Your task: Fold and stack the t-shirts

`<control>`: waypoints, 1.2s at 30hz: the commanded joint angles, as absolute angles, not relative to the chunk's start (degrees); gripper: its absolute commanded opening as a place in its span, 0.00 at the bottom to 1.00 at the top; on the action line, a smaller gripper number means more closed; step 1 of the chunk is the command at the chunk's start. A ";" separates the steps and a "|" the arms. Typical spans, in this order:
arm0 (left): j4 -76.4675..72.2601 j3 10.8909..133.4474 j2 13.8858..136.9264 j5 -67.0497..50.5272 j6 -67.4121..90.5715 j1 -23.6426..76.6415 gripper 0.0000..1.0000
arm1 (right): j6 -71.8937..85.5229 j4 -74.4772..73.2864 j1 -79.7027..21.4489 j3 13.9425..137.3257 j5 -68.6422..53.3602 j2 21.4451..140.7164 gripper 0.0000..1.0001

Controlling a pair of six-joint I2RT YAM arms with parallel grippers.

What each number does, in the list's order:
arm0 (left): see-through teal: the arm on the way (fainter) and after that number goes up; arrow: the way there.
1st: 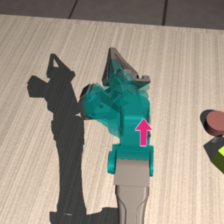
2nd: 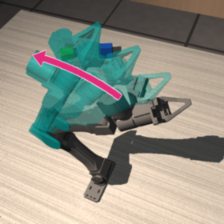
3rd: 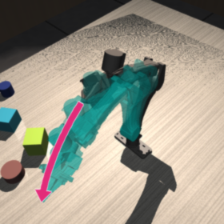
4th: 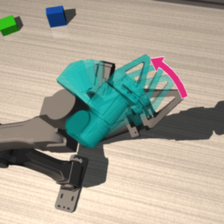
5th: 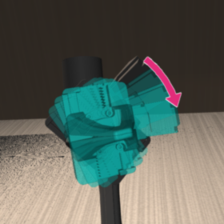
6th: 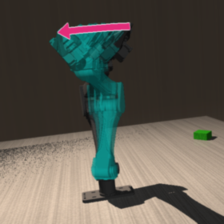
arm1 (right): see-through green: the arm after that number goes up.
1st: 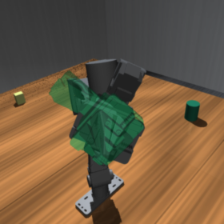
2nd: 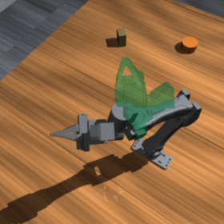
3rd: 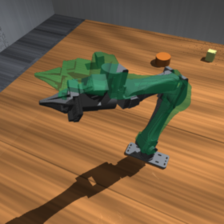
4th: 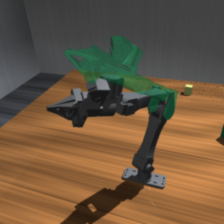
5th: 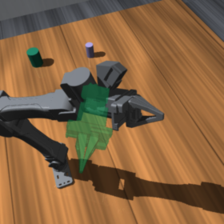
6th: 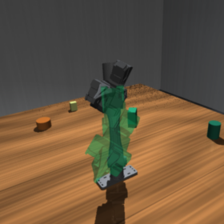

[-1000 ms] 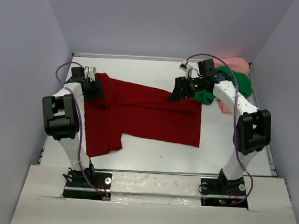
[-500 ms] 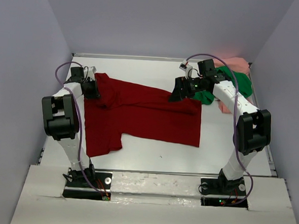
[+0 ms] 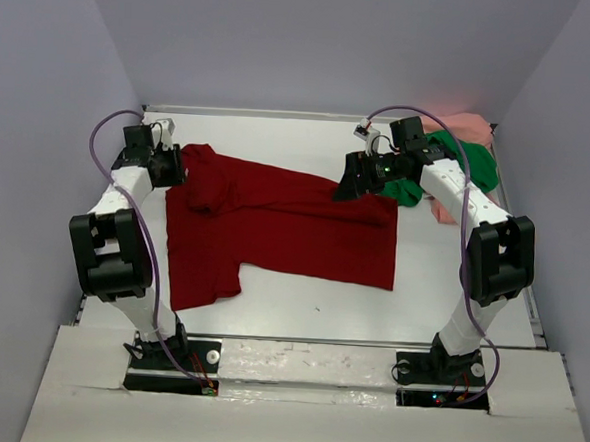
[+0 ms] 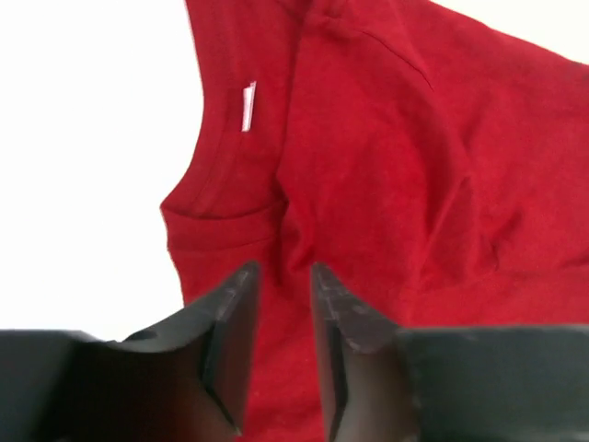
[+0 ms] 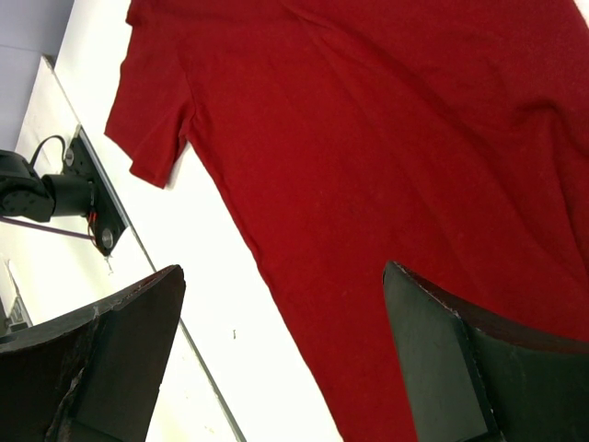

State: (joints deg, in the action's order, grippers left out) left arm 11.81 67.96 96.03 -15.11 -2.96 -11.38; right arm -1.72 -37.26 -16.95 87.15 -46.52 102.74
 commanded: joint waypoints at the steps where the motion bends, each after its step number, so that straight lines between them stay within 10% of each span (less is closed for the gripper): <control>1: 12.92 68.20 95.27 -19.51 -4.22 -11.69 0.64 | -1.93 -35.77 -17.23 87.80 -47.20 101.16 0.93; 20: 10.90 69.00 105.56 -26.19 -2.99 -11.69 0.61 | -2.29 -35.77 -17.23 87.36 -46.58 100.63 0.93; 24: 10.46 68.73 105.73 -26.10 -2.81 -11.78 0.49 | -2.11 -35.77 -17.23 87.63 -46.58 100.63 0.93; 30: 9.93 67.94 105.30 -23.22 -2.29 -11.69 0.05 | -2.20 -35.77 -17.23 87.36 -46.50 100.55 0.93; 36: 10.46 67.15 102.66 -17.77 -1.67 -11.95 0.00 | -2.11 -35.77 -17.23 87.45 -46.76 100.72 0.93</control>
